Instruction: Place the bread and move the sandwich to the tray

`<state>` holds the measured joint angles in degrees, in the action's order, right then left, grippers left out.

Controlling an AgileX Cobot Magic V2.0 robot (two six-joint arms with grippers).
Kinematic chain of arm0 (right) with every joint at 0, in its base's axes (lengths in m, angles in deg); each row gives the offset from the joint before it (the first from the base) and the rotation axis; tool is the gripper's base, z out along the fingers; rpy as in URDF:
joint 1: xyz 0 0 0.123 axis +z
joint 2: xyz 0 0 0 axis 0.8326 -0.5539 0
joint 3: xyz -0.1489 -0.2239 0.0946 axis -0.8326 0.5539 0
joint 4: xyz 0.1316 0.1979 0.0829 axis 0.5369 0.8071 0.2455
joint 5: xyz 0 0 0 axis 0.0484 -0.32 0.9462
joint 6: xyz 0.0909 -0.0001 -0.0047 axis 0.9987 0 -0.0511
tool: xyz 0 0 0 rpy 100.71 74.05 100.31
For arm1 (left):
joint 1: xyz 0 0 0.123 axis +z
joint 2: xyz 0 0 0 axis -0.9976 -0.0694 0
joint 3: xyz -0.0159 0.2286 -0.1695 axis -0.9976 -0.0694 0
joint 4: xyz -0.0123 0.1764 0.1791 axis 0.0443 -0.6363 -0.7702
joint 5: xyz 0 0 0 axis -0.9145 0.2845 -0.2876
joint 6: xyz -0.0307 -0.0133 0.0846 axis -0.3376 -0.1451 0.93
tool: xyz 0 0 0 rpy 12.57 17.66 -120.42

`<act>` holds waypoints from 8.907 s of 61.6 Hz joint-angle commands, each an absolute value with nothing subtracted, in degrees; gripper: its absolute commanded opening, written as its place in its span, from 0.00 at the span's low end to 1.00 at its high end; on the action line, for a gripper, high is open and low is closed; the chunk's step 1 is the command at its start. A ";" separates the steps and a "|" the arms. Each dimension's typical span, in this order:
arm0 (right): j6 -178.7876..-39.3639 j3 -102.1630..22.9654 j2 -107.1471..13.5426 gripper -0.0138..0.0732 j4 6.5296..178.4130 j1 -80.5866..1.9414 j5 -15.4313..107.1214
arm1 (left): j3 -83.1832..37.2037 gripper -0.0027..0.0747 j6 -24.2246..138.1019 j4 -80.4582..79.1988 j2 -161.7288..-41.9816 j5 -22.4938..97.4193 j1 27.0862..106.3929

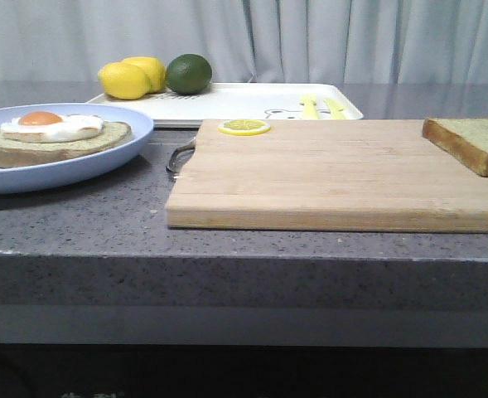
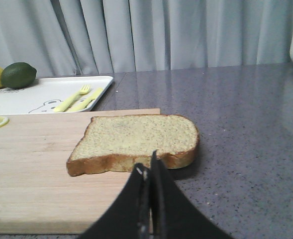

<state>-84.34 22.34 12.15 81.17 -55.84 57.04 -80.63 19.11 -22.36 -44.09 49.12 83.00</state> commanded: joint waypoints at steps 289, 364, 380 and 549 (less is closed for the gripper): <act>-120.96 -42.22 -80.48 0.81 132.10 -92.54 -17.84 | -38.45 0.74 20.44 -25.40 -69.94 17.72 73.19; -123.62 -42.22 -70.89 0.20 141.21 -88.28 -18.42 | -38.45 0.74 20.44 -25.40 -69.94 17.72 73.30; -123.62 -42.22 -63.31 0.10 143.42 -77.52 -18.37 | -38.45 0.74 20.44 -25.40 -69.94 17.72 73.30; -113.83 -66.29 -97.15 0.44 181.32 -16.04 45.15 | -38.45 0.74 20.44 -25.40 -69.94 18.78 73.30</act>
<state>-113.48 -64.22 -100.68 181.52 -15.93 46.97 -39.97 20.48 -25.47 -69.22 13.62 73.56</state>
